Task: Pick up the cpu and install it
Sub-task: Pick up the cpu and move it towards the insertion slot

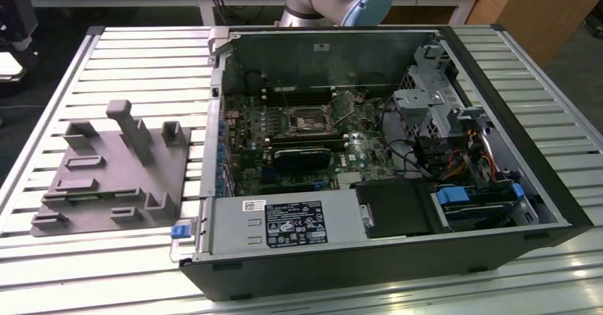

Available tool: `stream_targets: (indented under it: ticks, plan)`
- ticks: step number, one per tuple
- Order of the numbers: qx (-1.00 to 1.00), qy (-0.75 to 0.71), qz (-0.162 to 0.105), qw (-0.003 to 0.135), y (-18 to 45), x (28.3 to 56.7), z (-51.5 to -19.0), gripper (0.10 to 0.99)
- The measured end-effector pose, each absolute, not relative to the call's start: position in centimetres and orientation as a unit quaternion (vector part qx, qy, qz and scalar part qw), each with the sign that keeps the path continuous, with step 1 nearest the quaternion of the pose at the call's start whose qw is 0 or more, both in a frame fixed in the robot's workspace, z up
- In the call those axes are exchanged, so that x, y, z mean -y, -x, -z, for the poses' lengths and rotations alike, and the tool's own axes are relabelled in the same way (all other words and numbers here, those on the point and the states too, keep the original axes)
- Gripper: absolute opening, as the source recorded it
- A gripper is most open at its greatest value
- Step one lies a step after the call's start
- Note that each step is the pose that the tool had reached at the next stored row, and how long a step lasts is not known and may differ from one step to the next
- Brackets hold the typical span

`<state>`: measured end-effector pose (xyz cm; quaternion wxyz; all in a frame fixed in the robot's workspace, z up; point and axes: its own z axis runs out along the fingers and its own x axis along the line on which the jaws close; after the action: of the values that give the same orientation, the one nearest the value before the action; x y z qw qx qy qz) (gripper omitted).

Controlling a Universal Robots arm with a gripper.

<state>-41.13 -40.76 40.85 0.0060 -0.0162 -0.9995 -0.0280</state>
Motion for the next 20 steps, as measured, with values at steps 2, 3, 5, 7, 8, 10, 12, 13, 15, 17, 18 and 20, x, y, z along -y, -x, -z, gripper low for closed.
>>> stream_targets:
  ticks: [2, 3, 5, 7, 8, 10, 12, 13, 15, 17, 18, 20]
  plan:
    - [0.999, 0.016, 0.028, 0.006, 40.7, 40.8, -40.9, 0.533]
    - [0.999, 0.016, 0.028, 0.006, 40.5, 40.8, -40.9, 0.533]
    - [0.999, 0.016, 0.028, 0.006, 40.1, 40.8, -40.9, 0.533]
    - [0.999, 0.016, 0.029, 0.006, 39.7, 40.8, -40.9, 0.533]
    - [0.999, 0.016, 0.029, 0.006, 39.5, 40.8, -40.9, 0.533]
    - [0.999, 0.016, 0.029, 0.006, 39.2, 40.8, -40.9, 0.533]
    - [0.999, 0.016, 0.029, 0.006, 38.8, 40.8, -40.9, 0.533]
    - [0.999, 0.016, 0.029, 0.006, 38.6, 40.8, -40.9, 0.533]
    - [0.999, 0.016, 0.03, 0.006, 38.2, 40.8, -40.9, 0.533]
    - [0.999, 0.016, 0.03, 0.006, 37.9, 40.8, -40.9, 0.533]
    - [0.999, 0.016, 0.03, 0.006, 37.7, 40.8, -40.9, 0.533]
    - [0.999, 0.016, 0.03, 0.006, 37.2, 40.8, -40.9, 0.533]
